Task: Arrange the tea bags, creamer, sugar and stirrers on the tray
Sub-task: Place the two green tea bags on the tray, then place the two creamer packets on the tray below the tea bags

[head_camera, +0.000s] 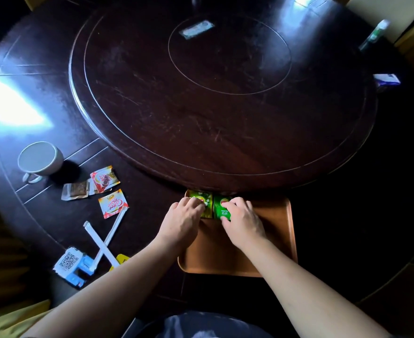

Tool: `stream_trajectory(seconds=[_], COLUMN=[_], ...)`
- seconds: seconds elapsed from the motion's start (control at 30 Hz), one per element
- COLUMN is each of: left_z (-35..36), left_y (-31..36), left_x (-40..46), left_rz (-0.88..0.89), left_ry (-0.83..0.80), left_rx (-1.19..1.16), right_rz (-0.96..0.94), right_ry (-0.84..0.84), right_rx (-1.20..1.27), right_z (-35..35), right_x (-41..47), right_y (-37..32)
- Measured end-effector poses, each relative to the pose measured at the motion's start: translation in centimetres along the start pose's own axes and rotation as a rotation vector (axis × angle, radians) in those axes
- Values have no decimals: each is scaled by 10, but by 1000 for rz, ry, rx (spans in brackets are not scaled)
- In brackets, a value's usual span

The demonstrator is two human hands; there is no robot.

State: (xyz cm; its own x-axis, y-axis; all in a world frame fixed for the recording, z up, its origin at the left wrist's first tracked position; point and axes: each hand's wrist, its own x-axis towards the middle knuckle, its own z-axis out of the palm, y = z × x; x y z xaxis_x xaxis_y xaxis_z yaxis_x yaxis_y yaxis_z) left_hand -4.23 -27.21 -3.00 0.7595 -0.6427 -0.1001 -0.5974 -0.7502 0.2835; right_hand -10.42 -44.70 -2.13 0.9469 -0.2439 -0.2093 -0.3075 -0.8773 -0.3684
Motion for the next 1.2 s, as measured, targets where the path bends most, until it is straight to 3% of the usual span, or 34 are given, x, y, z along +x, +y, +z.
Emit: stream_trajectory(seconds=[0.3, 0.57, 0.73, 0.97, 1.2], left_z=[-2, -16, -34, -53, -57], left_y=[-1, -21, -62, -141, -194], left_x=[1, -15, -42, -86, -100], left_rz=[-13, -53, -102, -347, -581], left_ry=[16, 9, -12, -62, 28], left_rx=[59, -52, -149, -148, -150], right_rz=[0, 12, -16, -93, -229], right_ry=[-19, -43, -153, -287, -357], right_rx=[5, 0, 67, 20, -63], right_z=[-4, -13, -12, 4, 29], right_x=[-1, -10, -7, 9, 42], right_y=[-1, -9, -41, -116, -190])
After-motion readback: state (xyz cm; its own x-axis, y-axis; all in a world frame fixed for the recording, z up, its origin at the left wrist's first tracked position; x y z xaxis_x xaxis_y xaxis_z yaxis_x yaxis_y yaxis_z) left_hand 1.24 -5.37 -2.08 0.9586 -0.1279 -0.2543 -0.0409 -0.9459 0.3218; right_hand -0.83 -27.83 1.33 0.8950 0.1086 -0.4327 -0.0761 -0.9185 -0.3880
